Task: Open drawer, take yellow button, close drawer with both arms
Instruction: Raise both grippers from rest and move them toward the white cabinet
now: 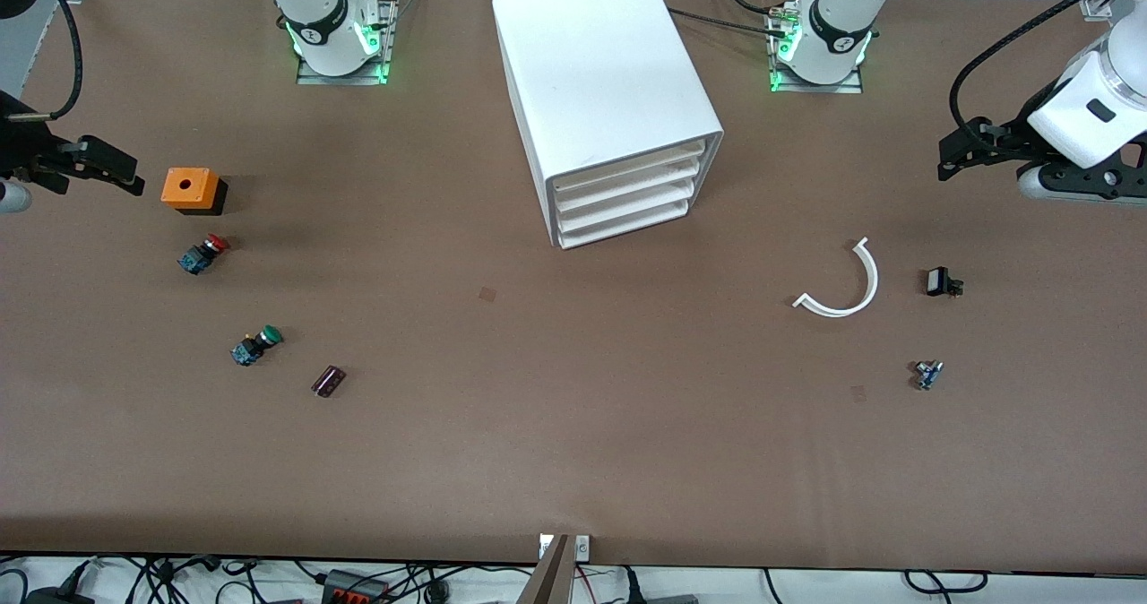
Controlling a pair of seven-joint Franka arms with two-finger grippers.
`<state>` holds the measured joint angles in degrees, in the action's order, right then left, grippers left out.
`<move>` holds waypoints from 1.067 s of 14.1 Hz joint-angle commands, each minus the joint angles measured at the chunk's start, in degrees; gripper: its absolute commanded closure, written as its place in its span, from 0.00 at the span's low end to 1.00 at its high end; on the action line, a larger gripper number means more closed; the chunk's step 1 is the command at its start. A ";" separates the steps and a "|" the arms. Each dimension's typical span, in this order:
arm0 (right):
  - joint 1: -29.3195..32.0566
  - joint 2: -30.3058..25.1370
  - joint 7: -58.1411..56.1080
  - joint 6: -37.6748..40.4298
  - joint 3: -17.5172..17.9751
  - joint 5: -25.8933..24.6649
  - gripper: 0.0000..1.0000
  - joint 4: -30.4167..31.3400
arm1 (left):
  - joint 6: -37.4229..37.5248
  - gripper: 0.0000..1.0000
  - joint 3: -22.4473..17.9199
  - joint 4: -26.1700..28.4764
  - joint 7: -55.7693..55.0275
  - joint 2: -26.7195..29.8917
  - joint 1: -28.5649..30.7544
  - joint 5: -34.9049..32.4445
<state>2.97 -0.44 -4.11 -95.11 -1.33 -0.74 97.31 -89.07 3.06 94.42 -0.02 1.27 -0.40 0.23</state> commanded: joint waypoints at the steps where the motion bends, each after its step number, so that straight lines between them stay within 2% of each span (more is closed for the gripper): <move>1: 0.28 -0.88 -0.90 -0.07 0.36 -0.31 0.00 1.03 | 1.18 0.00 0.28 -0.64 -0.77 0.48 0.05 0.65; 6: 0.02 1.06 -0.90 -0.34 1.15 0.21 0.00 0.77 | 1.18 0.00 0.45 -0.64 -0.77 0.40 -0.13 0.74; 10: -4.37 2.81 -0.72 -0.86 1.15 0.48 0.00 0.42 | 2.23 0.00 0.63 -0.64 -0.24 0.13 -2.14 0.74; 15: -8.24 5.36 -0.72 -2.00 1.15 2.06 0.00 0.24 | 3.72 0.00 0.63 -0.64 -0.33 -2.06 -3.38 9.17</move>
<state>-4.42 4.46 -4.40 -96.43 -0.01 0.29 97.56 -86.95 3.73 94.51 -0.05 0.47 -3.63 6.63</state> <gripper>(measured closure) 0.000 0.000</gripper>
